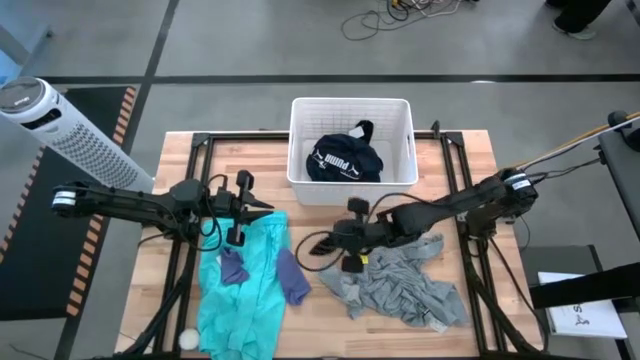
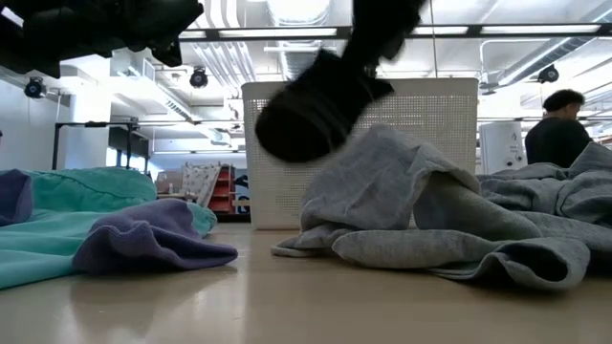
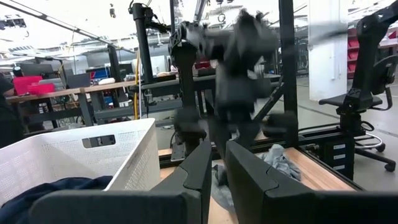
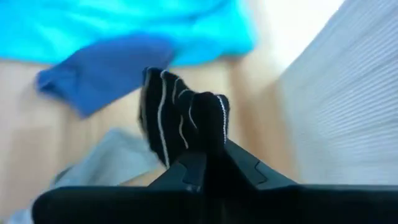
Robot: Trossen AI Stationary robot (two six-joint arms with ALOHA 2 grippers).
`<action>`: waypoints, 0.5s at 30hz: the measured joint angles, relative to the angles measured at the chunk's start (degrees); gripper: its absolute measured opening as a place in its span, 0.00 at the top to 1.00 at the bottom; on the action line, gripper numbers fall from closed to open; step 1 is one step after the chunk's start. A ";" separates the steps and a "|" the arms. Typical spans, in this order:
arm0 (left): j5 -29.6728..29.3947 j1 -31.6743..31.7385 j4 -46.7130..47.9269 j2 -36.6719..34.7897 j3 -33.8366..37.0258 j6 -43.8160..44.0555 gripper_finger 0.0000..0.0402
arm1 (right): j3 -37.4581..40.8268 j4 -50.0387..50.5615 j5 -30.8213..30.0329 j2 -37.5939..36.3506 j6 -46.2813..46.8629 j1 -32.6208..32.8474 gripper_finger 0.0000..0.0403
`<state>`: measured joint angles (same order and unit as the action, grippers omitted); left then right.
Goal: Sort clothes
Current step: Put the black sock into the laundry bin
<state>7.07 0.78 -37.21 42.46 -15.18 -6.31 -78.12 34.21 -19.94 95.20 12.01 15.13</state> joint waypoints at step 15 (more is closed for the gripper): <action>0.00 0.00 -0.07 0.02 0.00 0.00 0.91 | -26.63 13.08 -24.17 0.00 -21.55 -10.59 0.99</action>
<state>7.07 0.78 -37.28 42.48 -15.18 -6.31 -104.75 47.29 -44.11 95.20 -9.54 4.54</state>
